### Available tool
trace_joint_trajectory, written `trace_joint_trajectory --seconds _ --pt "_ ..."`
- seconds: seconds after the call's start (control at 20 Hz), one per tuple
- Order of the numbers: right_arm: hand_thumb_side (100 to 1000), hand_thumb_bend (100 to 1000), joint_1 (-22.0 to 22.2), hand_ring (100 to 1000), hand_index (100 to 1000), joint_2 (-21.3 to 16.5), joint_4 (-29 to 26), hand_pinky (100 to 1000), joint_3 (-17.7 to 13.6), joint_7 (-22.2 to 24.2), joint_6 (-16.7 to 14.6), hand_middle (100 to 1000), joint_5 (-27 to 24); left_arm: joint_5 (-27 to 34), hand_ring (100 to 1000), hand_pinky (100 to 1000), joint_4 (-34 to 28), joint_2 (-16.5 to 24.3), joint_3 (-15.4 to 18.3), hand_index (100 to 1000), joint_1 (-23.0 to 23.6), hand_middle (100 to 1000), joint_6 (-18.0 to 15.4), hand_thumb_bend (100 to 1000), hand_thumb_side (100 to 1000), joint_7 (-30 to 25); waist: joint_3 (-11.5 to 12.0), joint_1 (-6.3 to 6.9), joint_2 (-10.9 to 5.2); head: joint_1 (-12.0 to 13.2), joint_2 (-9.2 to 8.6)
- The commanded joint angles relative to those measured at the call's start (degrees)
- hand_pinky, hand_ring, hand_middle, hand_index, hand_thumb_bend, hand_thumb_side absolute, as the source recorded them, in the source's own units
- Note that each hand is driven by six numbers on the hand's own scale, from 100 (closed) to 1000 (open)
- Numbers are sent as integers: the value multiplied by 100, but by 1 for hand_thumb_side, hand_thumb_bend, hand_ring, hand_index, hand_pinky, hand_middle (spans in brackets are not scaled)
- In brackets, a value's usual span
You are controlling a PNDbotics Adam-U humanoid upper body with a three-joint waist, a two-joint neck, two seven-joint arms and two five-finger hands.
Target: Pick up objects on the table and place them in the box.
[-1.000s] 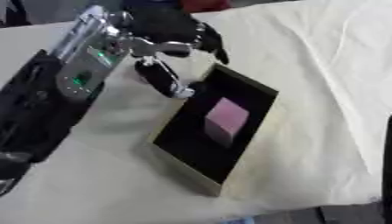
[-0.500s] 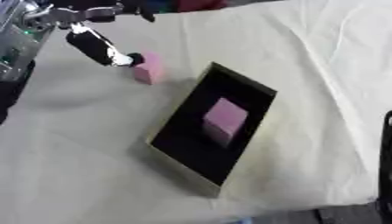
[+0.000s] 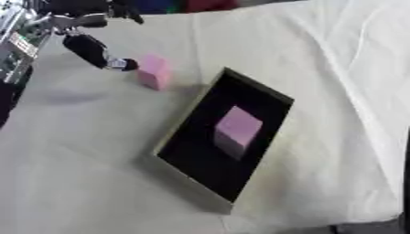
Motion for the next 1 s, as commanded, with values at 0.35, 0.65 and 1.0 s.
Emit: trace_joint_trajectory --seconds 0.35,0.65,1.0 --pt "1000 100 -267 826 794 -173 41 861 -75 24 -39 586 -35 -227 858 805 492 7 143 929 -421 848 -361 443 636 156 -96 6 122 64 -338" --pt "1000 100 -315 827 794 -201 60 861 -89 38 -28 586 -64 -260 861 808 553 -24 112 932 -521 853 -579 402 539 26 -154 41 217 59 -432" --pt "1000 100 -314 827 793 -202 58 861 -92 40 -22 582 -71 -267 870 818 568 -30 106 937 -519 862 -611 393 563 -5 -165 57 232 57 -444"
